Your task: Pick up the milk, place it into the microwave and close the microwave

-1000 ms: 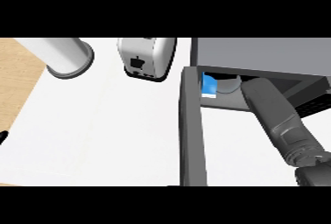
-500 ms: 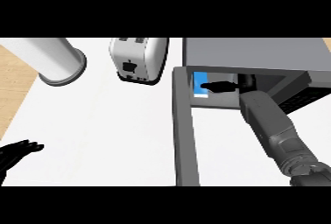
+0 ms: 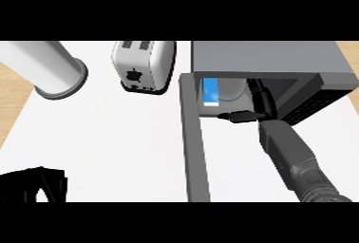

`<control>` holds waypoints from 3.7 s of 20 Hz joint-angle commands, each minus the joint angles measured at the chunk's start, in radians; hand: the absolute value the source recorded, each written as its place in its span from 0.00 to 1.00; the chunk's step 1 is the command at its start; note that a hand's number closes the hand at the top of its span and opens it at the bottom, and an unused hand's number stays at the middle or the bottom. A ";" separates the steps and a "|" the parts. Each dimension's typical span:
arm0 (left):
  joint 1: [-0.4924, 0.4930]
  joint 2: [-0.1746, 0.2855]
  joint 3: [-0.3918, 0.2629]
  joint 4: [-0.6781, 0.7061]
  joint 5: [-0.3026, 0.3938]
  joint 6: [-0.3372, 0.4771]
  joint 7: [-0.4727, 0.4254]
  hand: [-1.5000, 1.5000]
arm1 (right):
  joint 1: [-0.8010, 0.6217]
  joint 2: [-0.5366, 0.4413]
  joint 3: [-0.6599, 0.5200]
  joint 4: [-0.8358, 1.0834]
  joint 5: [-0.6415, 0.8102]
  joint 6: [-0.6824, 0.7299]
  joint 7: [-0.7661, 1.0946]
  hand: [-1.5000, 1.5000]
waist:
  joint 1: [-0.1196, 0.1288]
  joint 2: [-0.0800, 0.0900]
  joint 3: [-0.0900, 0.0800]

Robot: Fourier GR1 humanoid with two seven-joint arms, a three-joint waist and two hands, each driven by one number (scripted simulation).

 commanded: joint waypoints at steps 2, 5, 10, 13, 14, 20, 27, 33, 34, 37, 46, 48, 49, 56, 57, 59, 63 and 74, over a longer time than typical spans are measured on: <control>-0.001 -0.002 -0.108 -0.011 -0.062 0.082 0.023 1.00 | 0.125 0.044 0.022 -0.091 -0.014 0.036 -0.027 0.00 | -0.027 -0.013 -0.002; -0.055 -0.002 -0.166 0.028 -0.090 0.095 0.039 1.00 | 0.198 0.030 0.052 -0.162 -0.006 0.067 -0.032 0.00 | -0.033 -0.013 -0.002; -0.106 -0.002 -0.220 0.078 -0.196 0.076 0.000 1.00 | 0.346 0.047 0.089 -0.326 -0.016 0.062 0.029 0.00 | -0.043 -0.016 -0.003; -0.085 -0.002 -0.286 0.089 -0.240 0.124 -0.050 1.00 | 0.498 0.021 0.113 -0.442 -0.024 0.120 0.028 0.00 | -0.052 -0.019 -0.004; -0.154 -0.002 -0.310 0.082 -0.253 0.196 -0.010 1.00 | 0.514 0.016 0.118 -0.511 -0.034 0.123 0.067 0.00 | -0.056 -0.019 -0.004; -0.307 -0.002 -0.454 0.336 -0.410 0.238 -0.118 1.00 | 0.714 -0.021 0.143 -0.728 -0.061 0.188 0.092 0.00 | -0.067 -0.011 -0.004; -0.338 -0.002 -0.671 0.578 -0.533 0.363 -0.235 1.00 | 0.958 -0.082 0.152 -1.035 -0.109 0.270 0.094 0.00 | -0.058 -0.009 -0.003; -0.504 -0.002 -0.776 0.929 -0.536 0.584 -0.414 1.00 | 0.995 -0.127 0.150 -1.222 -0.156 0.330 0.180 0.00 | -0.059 -0.003 -0.004; -0.503 -0.002 -0.773 1.004 -0.540 0.633 -0.494 1.00 | 1.047 -0.127 0.159 -1.235 -0.156 0.349 0.154 0.00 | -0.064 -0.002 -0.004; -0.572 -0.002 -0.878 1.080 -0.436 0.801 -0.561 1.00 | 1.072 -0.130 0.156 -1.330 -0.216 0.397 0.196 0.00 | -0.071 0.000 -0.004; -0.760 -0.002 -1.036 1.266 -0.109 0.944 -0.609 1.00 | 1.131 -0.149 0.172 -1.557 -0.314 0.459 0.310 0.00 | -0.129 0.012 -0.006; -0.765 -0.002 -1.107 1.260 -0.074 0.972 -0.607 1.00 | 1.152 -0.159 0.161 -1.651 -0.350 0.453 0.366 0.00 | -0.130 0.008 -0.006; -0.820 -0.002 -1.119 1.259 -0.036 0.986 -0.581 1.00 | 1.159 -0.167 0.173 -1.610 -0.327 0.478 0.337 0.00 | -0.130 0.011 -0.005; -0.876 -0.001 -1.120 1.211 0.128 1.082 -0.647 1.00 | 1.114 -0.213 0.186 -1.709 -0.403 0.517 0.436 0.00 | -0.182 0.023 -0.009; -0.874 -0.001 -1.143 1.187 0.129 1.127 -0.656 1.00 | 1.111 -0.228 0.164 -1.708 -0.421 0.519 0.443 0.00 | -0.198 0.022 -0.009; -0.884 -0.002 -1.130 1.196 0.167 1.165 -0.685 1.00 | 1.071 -0.236 0.168 -1.720 -0.402 0.503 0.460 0.00 | -0.191 0.029 -0.010; -0.933 -0.002 -1.081 1.207 0.242 1.278 -0.685 1.00 | 1.085 -0.273 0.152 -1.741 -0.428 0.537 0.471 0.00 | -0.219 0.028 -0.008; -1.086 -0.002 -1.038 1.317 0.397 1.375 -0.641 0.00 | 0.947 -0.383 0.002 -1.780 -0.361 0.461 0.487 0.00 | -0.280 0.046 -0.007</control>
